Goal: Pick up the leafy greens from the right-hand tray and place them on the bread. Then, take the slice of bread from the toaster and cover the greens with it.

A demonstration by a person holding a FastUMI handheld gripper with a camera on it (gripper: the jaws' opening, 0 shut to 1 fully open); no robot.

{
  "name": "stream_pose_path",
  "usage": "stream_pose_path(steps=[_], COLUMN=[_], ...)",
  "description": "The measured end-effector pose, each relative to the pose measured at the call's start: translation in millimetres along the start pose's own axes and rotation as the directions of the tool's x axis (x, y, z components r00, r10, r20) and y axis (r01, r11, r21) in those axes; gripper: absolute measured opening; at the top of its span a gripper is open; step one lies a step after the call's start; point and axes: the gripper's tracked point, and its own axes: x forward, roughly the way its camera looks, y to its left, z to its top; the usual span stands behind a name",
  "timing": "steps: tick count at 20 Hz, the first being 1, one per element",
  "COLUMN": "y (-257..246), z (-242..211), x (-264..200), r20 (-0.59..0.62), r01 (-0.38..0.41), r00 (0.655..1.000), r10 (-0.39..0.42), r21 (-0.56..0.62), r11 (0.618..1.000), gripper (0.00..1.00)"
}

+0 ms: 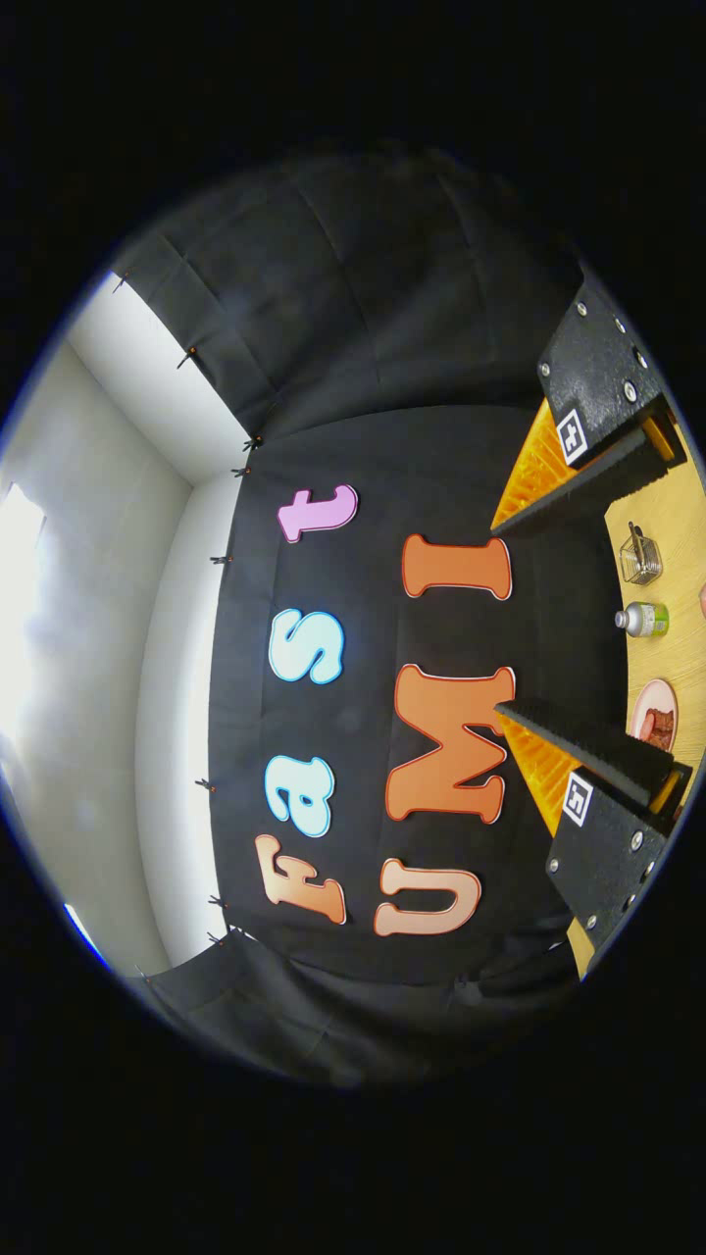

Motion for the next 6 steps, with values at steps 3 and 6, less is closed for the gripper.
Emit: stream_pose_path(steps=[3,6], y=[0.5,-2.0], z=[2.2,2.7], x=[0.4,-0.1], r20=[-0.001,0.004], r01=[-0.005,-0.004], r00=[1.000,1.000], r10=[0.006,0.004], r21=[0.018,0.014], r11=[1.000,1.000], gripper=[0.98,0.98])
